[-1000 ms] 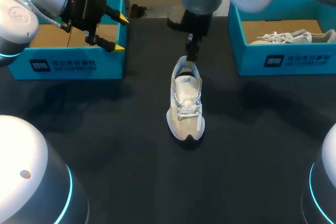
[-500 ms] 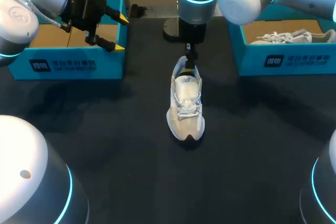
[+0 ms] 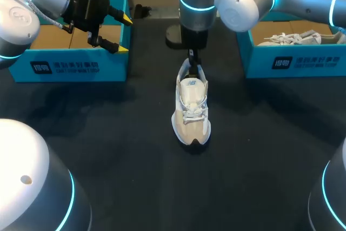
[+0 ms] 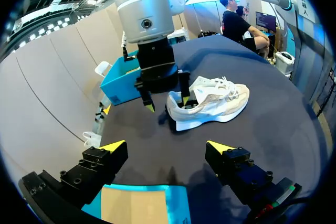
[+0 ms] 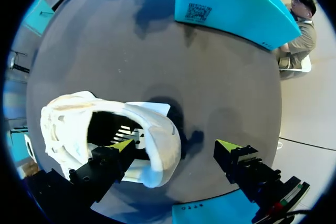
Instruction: Take the shoe out of the shoebox, open the shoe tongue, remove and reinsert the insole, then place the shoe into the shoebox
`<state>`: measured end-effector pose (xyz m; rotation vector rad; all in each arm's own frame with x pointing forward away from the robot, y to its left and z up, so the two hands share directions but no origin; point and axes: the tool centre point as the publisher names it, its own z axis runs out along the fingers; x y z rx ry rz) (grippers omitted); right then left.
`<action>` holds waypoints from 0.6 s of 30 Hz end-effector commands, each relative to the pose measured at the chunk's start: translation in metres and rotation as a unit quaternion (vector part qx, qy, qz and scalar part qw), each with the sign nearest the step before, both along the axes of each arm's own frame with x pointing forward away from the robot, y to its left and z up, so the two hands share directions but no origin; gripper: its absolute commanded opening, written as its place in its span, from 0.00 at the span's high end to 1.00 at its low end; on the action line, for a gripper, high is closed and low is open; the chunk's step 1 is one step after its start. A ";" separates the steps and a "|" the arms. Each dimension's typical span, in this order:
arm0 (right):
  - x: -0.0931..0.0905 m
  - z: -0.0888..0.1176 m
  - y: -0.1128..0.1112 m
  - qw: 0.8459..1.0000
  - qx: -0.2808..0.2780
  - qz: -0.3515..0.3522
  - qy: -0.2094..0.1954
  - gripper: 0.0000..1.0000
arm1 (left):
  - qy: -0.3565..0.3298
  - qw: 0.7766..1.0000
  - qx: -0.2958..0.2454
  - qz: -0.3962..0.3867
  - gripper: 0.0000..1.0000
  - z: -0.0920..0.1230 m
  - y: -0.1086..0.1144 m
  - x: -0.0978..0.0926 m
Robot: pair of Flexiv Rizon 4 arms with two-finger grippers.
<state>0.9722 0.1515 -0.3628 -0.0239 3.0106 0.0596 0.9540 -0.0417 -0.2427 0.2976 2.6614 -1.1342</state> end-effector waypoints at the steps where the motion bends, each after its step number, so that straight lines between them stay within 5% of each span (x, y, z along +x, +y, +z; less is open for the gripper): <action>1: 0.007 -0.007 0.002 1.000 -0.002 0.002 0.004 0.09 | 0.000 1.000 0.001 -0.001 0.00 0.000 0.000 0.001; 18: 0.010 -0.011 0.001 0.999 -0.026 -0.024 -0.004 0.26 | 0.000 1.000 0.001 -0.001 0.00 0.000 0.000 0.001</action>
